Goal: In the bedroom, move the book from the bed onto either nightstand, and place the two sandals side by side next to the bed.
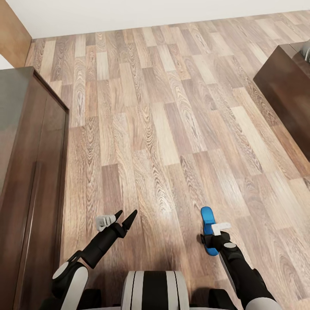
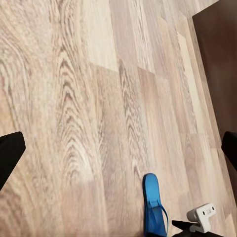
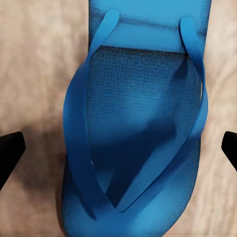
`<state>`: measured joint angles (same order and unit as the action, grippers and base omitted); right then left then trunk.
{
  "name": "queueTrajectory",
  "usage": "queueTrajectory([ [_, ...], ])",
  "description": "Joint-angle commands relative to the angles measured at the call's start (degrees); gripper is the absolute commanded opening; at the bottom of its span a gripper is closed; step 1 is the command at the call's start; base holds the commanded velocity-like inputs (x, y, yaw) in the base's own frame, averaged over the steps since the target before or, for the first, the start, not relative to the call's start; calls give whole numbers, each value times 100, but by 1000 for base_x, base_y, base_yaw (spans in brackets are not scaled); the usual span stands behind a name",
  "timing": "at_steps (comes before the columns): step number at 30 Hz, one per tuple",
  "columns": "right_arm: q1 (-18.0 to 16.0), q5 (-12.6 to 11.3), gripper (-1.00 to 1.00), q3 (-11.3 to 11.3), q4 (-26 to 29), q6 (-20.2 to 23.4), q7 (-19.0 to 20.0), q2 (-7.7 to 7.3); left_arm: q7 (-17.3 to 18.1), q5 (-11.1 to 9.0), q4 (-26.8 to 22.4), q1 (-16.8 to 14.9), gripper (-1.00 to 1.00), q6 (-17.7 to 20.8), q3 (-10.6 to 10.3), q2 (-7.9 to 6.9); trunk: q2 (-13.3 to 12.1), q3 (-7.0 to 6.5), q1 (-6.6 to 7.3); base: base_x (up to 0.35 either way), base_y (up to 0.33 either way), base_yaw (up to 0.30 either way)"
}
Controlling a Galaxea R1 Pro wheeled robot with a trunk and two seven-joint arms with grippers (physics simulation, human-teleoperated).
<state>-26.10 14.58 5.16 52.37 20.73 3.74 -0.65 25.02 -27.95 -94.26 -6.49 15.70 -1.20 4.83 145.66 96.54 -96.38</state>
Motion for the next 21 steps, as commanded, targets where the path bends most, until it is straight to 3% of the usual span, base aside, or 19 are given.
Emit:
queueTrajectory([
  [1,-1,58,100,11,10,28,39,2,11,-60,-3,-1,100,55,6,2,1,3,1,-12,0,0],
  [21,-1,61,100,11,11,28,39,4,3,-60,-6,-1,100,65,11,1,7,92,-9,-2,0,0],
])
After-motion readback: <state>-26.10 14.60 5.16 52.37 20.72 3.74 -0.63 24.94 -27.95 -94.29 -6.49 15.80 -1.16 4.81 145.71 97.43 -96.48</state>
